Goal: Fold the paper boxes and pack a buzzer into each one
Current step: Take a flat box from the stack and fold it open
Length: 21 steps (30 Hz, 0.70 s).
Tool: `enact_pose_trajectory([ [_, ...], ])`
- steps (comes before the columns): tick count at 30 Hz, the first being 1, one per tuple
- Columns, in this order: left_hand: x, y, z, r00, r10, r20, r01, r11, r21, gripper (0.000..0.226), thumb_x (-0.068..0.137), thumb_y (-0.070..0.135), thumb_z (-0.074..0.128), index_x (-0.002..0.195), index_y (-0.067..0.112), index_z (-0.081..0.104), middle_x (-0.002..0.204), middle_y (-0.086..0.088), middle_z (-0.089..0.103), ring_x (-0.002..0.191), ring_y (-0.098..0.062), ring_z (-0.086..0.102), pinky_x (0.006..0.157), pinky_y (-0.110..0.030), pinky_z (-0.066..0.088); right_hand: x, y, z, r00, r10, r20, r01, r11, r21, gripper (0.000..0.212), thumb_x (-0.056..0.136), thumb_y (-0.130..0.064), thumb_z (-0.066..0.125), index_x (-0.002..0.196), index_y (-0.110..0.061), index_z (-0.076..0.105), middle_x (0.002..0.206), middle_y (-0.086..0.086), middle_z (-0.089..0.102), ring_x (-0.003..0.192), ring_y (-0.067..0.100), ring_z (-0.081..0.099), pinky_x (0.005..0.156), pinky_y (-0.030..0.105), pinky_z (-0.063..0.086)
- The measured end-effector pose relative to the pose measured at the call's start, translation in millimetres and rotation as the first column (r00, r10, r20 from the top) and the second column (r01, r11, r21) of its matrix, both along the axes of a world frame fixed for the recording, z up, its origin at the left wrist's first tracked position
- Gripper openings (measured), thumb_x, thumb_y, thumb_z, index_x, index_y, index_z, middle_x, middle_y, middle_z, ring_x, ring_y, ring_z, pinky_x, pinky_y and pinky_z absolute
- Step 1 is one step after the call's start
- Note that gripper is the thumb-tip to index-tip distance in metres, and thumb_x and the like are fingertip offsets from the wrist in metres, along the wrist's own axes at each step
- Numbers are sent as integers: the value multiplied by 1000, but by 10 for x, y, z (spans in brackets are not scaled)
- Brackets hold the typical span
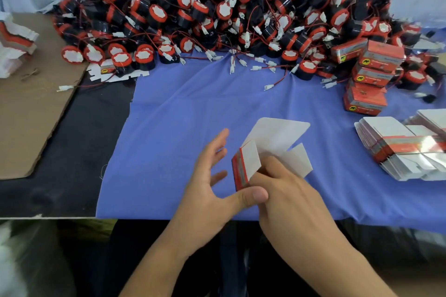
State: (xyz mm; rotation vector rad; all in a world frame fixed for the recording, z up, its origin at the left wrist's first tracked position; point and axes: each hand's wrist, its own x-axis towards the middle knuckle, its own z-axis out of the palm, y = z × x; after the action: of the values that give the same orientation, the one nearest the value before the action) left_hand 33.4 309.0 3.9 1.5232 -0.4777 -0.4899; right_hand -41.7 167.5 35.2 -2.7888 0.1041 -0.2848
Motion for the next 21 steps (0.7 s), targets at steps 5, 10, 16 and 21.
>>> enact_pose_trajectory([
  [5, 292, 1, -177, 978, 73, 193, -84, 995, 49, 56, 84, 40, 82, 136, 39, 60, 126, 18, 68, 121, -7, 63, 103, -25, 50, 220, -50, -259, 999, 22, -40, -22, 1000, -4, 27, 74, 2, 80, 80, -19, 66, 76, -8, 43, 65, 16, 41, 53, 31, 31],
  [10, 487, 13, -423, 996, -73, 51, 68, 993, 101, 59, 93, 10, 75, 142, 35, 54, 132, 13, 66, 122, -16, 64, 92, -26, 57, 388, -16, -410, 985, 11, -171, -37, 988, -151, 25, 78, -7, 74, 96, -24, 68, 89, -3, 65, 80, 23, 65, 62, 29, 30],
  [16, 537, -4, -511, 989, -76, 130, 48, 977, 207, 67, 72, 18, 79, 128, 49, 57, 128, 19, 67, 118, -7, 66, 93, -33, 60, 442, -14, -374, 976, 17, -215, -49, 988, -143, 29, 84, -7, 60, 106, -25, 53, 108, -4, 61, 100, 21, 62, 66, 28, 26],
  [21, 492, 13, -534, 989, -5, 147, -23, 981, 194, 60, 83, 10, 80, 129, 41, 58, 127, 19, 68, 109, -8, 72, 89, -28, 60, 238, 38, -382, 992, 30, 122, -48, 988, 148, 43, 81, 1, 62, 113, -28, 58, 114, -14, 59, 105, 9, 58, 83, 19, 42],
])
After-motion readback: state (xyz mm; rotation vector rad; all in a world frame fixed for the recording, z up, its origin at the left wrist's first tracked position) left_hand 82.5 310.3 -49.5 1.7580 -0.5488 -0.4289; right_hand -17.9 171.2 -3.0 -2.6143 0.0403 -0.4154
